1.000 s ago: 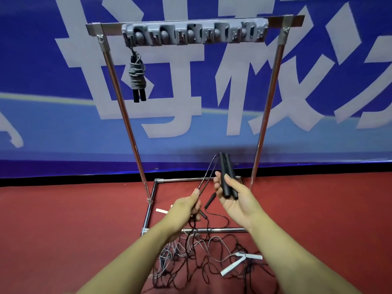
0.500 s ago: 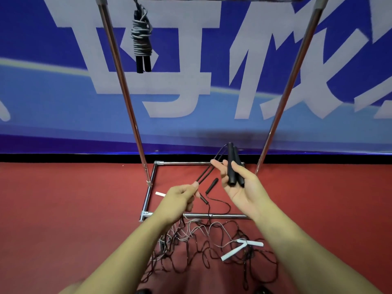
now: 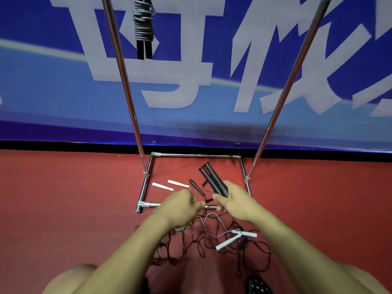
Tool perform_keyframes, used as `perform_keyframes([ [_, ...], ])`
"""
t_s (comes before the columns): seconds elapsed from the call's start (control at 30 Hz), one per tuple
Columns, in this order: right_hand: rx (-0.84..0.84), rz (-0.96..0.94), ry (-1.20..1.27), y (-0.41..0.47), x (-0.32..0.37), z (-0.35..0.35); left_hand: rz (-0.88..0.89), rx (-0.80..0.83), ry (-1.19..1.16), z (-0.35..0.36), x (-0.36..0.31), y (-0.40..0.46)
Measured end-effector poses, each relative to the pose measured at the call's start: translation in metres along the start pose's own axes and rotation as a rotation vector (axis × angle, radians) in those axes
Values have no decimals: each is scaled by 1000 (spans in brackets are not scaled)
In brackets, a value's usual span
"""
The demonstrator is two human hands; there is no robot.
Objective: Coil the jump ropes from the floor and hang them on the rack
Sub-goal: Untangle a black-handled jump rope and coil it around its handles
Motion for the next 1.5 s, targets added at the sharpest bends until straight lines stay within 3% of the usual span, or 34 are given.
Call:
perform_keyframes([
  [0.13, 154, -58, -369, -10, -3, 4, 27, 15, 107, 3, 6, -3],
  [0.3, 327, -81, -563, -25, 2, 20, 152, -58, 366, 3, 1, -14],
  [0.4, 442, -126, -665, -27, 2, 26, 217, -15, 431, 4, -1, -13],
  [0.57, 784, -86, -314, -38, 4, 23, 302, 188, 333, 0, 6, -8],
  [0.73, 889, -30, 299, -47, 19, 8, 250, 444, -106, -14, 10, -16],
  [0.9, 705, -129, 878, -48, 32, -9, 204, 456, -619, -14, -6, -26],
  [1.0, 528, -163, 984, -47, 33, -10, 130, 367, -1030, -2, -9, -16],
  [1.1, 209, -134, 1067, -43, 34, -12, 112, 481, -1432, 5, -13, -14],
  [1.17, 31, -115, 1122, -39, 34, -13, 159, 471, -1440, 2, -20, -21],
  [1.23, -83, -103, 1129, -37, 35, -12, 216, 332, -1285, 2, -27, -23],
  [1.37, -202, -82, 1075, -35, 38, -11, 243, -17, -1124, 7, -31, -21],
  [1.5, -286, -89, 983, -33, 38, -16, 252, -170, -1044, 7, -31, -20],
])
Point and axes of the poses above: each hand's wrist, its own y-axis towards the middle knuckle, its own z-axis out of the palm, x = y × z, the point moved 2 cm from there along y, towards the middle knuckle, and after that the axes turned 15 degrees about -z, right-handed, at the moved point
